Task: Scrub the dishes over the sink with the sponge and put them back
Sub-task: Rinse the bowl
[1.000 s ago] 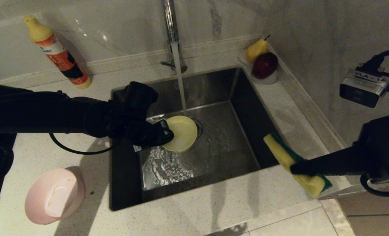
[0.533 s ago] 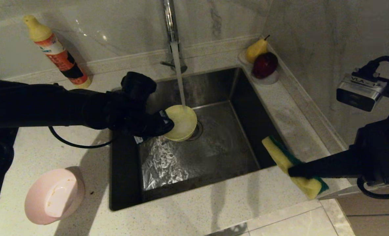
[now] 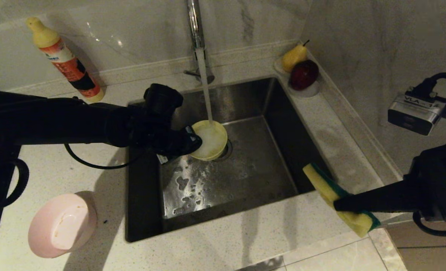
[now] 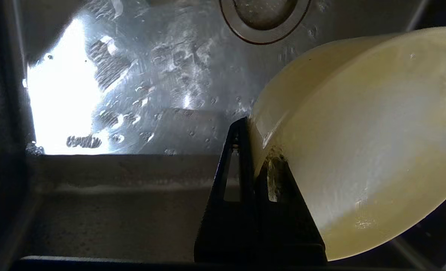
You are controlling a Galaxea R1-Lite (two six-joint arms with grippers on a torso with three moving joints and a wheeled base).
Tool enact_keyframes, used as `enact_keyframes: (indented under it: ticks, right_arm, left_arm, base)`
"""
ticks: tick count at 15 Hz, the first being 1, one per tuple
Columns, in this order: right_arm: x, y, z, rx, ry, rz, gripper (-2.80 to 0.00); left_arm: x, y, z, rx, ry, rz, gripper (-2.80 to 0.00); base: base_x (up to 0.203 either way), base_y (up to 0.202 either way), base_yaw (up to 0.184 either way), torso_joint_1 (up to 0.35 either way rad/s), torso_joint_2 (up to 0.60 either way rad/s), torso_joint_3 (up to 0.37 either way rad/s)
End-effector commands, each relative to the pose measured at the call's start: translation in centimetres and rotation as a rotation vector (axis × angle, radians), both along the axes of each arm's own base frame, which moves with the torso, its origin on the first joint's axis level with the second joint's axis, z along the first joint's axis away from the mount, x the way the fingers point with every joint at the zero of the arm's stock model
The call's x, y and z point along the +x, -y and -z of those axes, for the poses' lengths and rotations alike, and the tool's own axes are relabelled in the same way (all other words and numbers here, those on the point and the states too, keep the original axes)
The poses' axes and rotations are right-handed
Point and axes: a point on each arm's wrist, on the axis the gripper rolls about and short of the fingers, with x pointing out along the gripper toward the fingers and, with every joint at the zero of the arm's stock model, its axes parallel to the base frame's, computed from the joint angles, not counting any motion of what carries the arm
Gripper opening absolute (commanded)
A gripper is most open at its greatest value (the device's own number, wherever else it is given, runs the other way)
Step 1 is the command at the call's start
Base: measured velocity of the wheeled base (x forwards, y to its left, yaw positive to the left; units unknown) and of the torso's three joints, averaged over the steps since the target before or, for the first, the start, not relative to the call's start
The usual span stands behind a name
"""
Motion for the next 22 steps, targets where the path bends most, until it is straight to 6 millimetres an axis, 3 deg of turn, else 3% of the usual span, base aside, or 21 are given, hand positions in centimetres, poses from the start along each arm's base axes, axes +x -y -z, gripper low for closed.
enact_keyframes:
  ticks: [1, 7, 15, 19, 22]
  right_arm:
    - [-0.1, 0.1, 0.0, 0.001, -0.004, -0.001, -2.80]
    - [0.1, -0.1, 0.0, -0.001, -0.009, -0.002, -2.80]
    - [0.0, 0.4, -0.2, 0.007, 0.004, 0.021, -2.80]
    - [0.6, 0.1, -0.2, 0.002, -0.001, 0.021, -2.80]
    - [1.0, -0.3, -0.2, 0.004, 0.002, 0.016, -2.80]
  left_arm:
    - [-0.4, -0.2, -0.2, 0.009, 0.003, -0.011, -2.80]
    - [-1.8, -1.9, -3.9, 0.362, 0.274, -0.215, -2.80]
    - [-3.7, -3.2, -5.8, 0.618, 0.599, -0.326, -2.80]
    - [-4.7, -3.6, -5.7, 0.712, 0.742, -0.337, -2.80]
    - [-5.8, -4.1, -6.8, 0.783, 0.975, -0.441, -2.80]
  base:
    - [0.000, 0.000, 0.000, 0.000, 0.00, 0.000]
    - [0.000, 0.000, 0.000, 0.000, 0.00, 0.000]
    - [0.000, 0.000, 0.000, 0.000, 0.00, 0.000]
    - [0.000, 0.000, 0.000, 0.000, 0.00, 0.000]
    - [0.000, 0.000, 0.000, 0.000, 0.00, 0.000]
